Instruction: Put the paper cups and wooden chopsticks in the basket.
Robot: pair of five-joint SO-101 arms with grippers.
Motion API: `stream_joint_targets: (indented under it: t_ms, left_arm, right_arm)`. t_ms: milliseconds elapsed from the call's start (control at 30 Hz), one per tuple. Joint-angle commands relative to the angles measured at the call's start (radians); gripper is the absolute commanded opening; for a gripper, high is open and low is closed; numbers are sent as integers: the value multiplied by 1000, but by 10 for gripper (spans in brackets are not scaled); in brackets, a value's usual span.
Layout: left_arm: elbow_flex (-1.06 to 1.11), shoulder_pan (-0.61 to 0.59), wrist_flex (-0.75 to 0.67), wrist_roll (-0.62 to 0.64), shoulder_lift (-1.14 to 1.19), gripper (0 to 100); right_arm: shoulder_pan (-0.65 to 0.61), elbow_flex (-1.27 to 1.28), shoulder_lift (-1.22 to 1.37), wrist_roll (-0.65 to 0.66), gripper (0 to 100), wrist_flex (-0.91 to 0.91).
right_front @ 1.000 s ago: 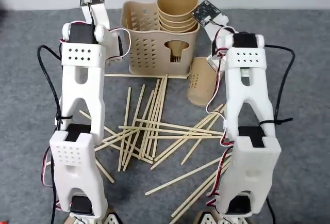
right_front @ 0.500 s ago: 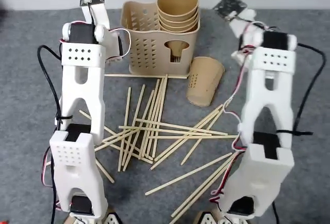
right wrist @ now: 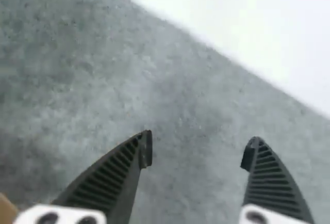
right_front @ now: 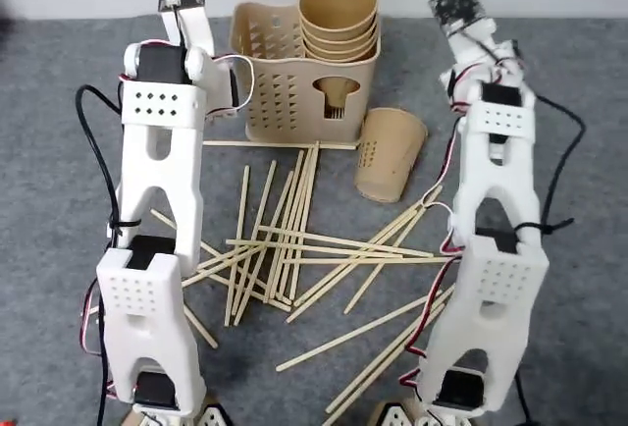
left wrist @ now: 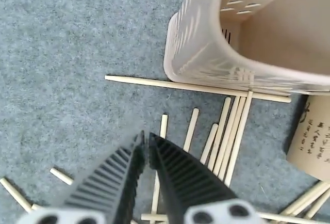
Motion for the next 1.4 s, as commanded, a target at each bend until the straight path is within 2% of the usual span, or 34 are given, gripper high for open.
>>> stream_joint_targets:
  t_ms: [0, 200, 400, 700, 900, 1100, 1367]
  left_arm:
    - [-2, 2, 20, -6, -48, 15]
    - [-2, 9, 20, -5, -41, 15]
    - [-2, 9, 20, 54, -38, 15]
    - [-2, 0, 20, 55, -40, 15]
    - [-2, 5, 20, 55, -38, 15]
    - [61, 8, 18, 54, -38, 15]
    - [105, 8, 17, 55, -38, 15]
  right_arm:
    - [-2, -48, 12, -63, 290, -56]
    - [-45, -48, 36, -169, 239, -62]
    - [-108, -44, 39, -233, 153, -54]
    - [-113, -41, 90, -252, 65, -51]
    - [-97, -41, 51, -253, 59, 174]
    - [-107, -41, -47, -253, 58, 288]
    - [-127, -41, -209, -264, 61, 567]
